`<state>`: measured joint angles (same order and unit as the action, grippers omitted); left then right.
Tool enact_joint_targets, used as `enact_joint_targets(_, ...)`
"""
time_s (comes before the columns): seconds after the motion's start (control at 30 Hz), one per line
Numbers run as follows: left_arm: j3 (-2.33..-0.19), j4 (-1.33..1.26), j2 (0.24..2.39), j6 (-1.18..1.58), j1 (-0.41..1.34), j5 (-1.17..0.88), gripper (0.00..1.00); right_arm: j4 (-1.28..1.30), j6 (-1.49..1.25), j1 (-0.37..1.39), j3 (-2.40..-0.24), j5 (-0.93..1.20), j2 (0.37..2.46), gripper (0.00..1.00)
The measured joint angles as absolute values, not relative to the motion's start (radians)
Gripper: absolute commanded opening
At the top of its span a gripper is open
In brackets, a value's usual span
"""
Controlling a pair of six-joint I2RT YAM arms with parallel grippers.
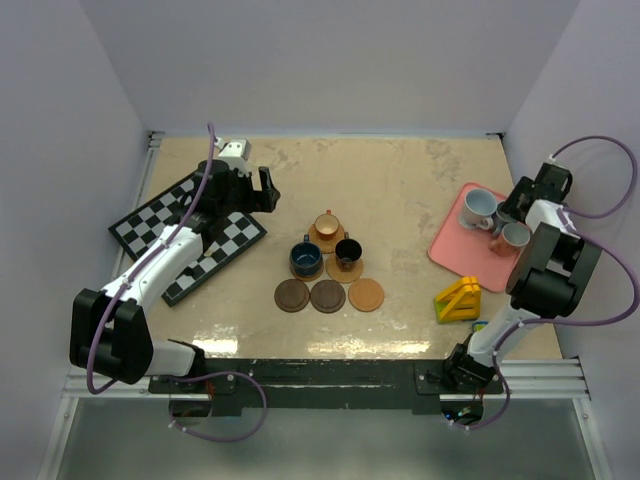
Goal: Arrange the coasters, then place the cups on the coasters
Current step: Pick up the cup from the tray.
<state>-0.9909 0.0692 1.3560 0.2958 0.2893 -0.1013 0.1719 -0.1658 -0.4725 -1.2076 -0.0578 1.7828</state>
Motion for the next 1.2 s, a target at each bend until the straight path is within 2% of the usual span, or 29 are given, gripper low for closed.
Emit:
enact_joint_targets(0.33, -0.991, 0.07, 1.356, 0.295, 0.289, -0.1, 0.96, 0.172, -0.146, -0.473, -1.286, -0.049, 1.86, 0.29)
enact_joint_targets(0.57, -0.991, 0.07, 1.356, 0.295, 0.289, -0.1, 0.96, 0.192, -0.142, -0.474, -1.288, -0.061, 1.859, 0.01)
enact_joint_targets(1.0, -0.991, 0.07, 1.356, 0.295, 0.289, -0.1, 0.96, 0.335, -0.142, -0.472, -1.411, -0.113, 1.855, 0.0)
enact_joint_targets(1.2, -0.991, 0.07, 1.355, 0.295, 0.29, -0.095, 0.96, 0.374, -0.134, -0.471, -1.425, -0.119, 1.774, 0.0)
